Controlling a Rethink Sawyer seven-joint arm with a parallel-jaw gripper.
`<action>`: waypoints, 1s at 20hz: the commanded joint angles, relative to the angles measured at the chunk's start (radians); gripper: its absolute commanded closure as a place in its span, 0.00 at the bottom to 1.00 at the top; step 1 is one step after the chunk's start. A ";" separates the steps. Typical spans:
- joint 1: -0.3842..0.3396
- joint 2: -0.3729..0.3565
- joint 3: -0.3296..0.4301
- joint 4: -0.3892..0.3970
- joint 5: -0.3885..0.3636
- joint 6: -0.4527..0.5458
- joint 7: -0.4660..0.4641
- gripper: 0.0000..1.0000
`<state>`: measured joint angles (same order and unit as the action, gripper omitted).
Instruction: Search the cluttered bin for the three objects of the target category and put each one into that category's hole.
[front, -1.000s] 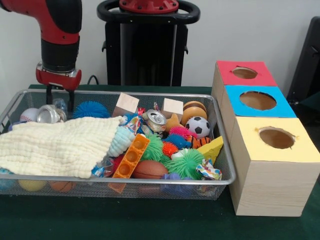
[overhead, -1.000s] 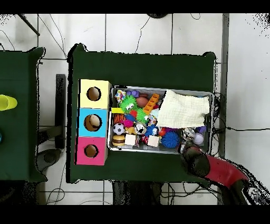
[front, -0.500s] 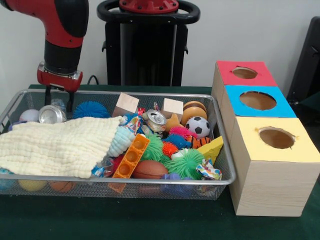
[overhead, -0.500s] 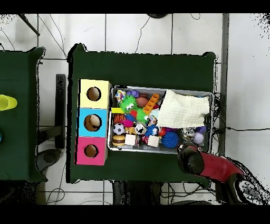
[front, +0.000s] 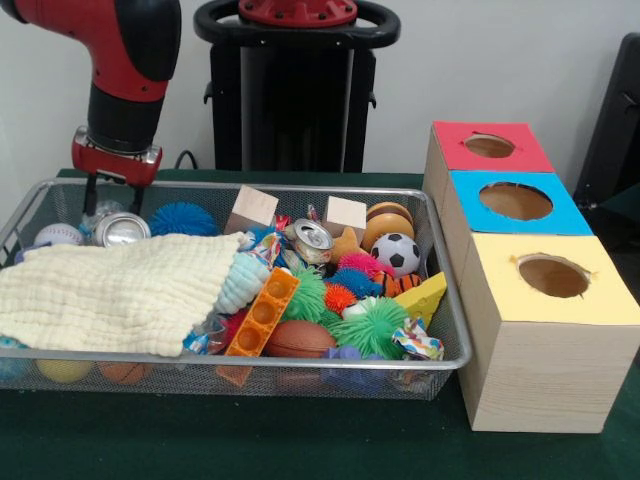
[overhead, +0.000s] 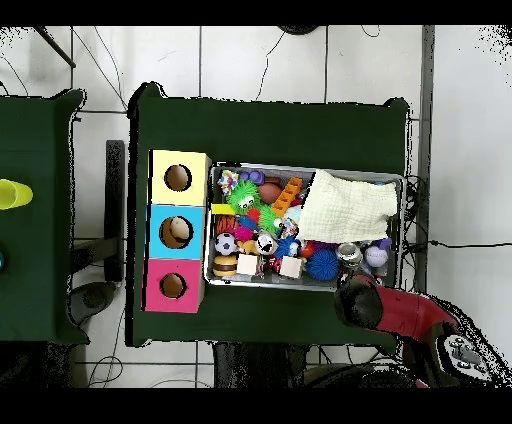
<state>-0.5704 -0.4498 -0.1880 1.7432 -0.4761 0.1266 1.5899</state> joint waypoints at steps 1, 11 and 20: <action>0.004 0.107 -0.042 -0.081 -0.063 -0.010 0.081 0.00; 0.014 0.103 -0.047 -0.063 -0.099 -0.042 0.065 1.00; -0.043 0.029 0.005 0.002 -0.074 -0.077 0.102 1.00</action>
<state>-0.5430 -0.4392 -0.2240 1.7375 -0.5154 0.0859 1.5899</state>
